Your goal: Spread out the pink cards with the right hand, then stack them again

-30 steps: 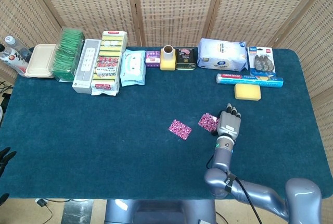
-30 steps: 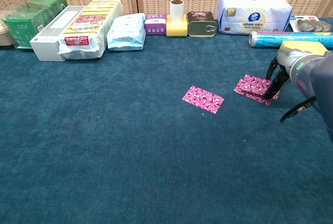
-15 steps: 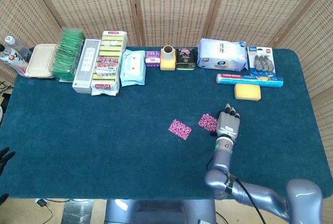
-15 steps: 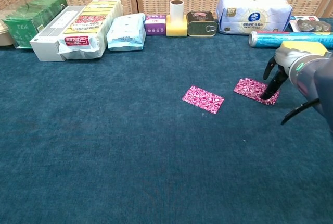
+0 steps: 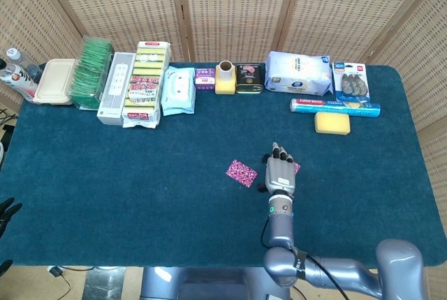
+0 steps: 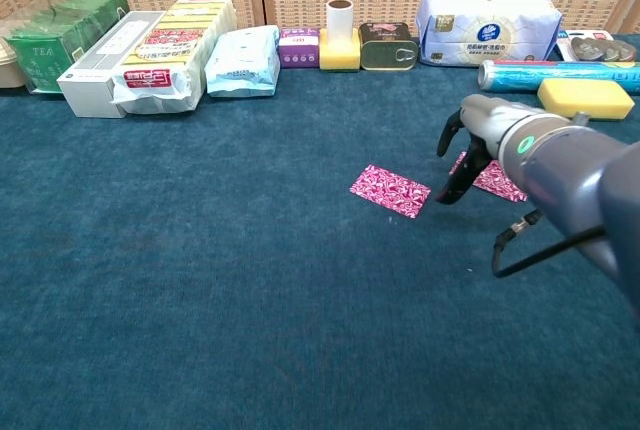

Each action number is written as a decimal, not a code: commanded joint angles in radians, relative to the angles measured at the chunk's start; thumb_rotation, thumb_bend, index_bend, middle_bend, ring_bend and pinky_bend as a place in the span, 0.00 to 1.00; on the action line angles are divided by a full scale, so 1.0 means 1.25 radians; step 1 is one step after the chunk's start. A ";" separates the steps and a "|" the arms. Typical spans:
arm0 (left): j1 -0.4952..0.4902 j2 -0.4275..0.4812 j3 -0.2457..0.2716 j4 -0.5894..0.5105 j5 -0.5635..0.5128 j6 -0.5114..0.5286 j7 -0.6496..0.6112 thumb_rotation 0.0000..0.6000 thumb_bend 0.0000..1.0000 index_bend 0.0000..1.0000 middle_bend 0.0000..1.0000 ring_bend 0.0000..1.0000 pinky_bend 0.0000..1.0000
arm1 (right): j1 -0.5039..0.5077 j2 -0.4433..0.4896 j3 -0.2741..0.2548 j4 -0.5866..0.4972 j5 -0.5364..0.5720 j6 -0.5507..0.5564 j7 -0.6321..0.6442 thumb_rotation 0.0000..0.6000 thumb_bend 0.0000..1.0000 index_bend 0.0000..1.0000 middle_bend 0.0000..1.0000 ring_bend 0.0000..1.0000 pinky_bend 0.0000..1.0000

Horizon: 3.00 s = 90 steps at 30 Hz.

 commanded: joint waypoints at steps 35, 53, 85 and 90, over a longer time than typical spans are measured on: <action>-0.015 0.021 0.005 0.031 0.003 -0.003 -0.089 1.00 0.12 0.00 0.00 0.00 0.01 | 0.079 -0.168 0.081 0.181 0.021 0.023 -0.062 1.00 0.28 0.26 0.00 0.00 0.05; -0.014 0.022 0.006 0.035 0.003 0.002 -0.098 1.00 0.12 0.00 0.00 0.00 0.01 | 0.083 -0.201 0.089 0.217 0.008 0.016 -0.077 1.00 0.28 0.26 0.00 0.00 0.04; -0.011 0.020 0.007 0.036 0.007 0.008 -0.094 1.00 0.12 0.00 0.00 0.00 0.01 | 0.057 -0.195 0.092 0.206 -0.011 -0.001 -0.087 1.00 0.38 0.43 0.02 0.00 0.05; -0.011 0.020 0.007 0.035 0.006 0.007 -0.093 1.00 0.12 0.00 0.00 0.00 0.01 | 0.049 -0.186 0.086 0.191 -0.022 0.001 -0.085 1.00 0.38 0.44 0.02 0.00 0.06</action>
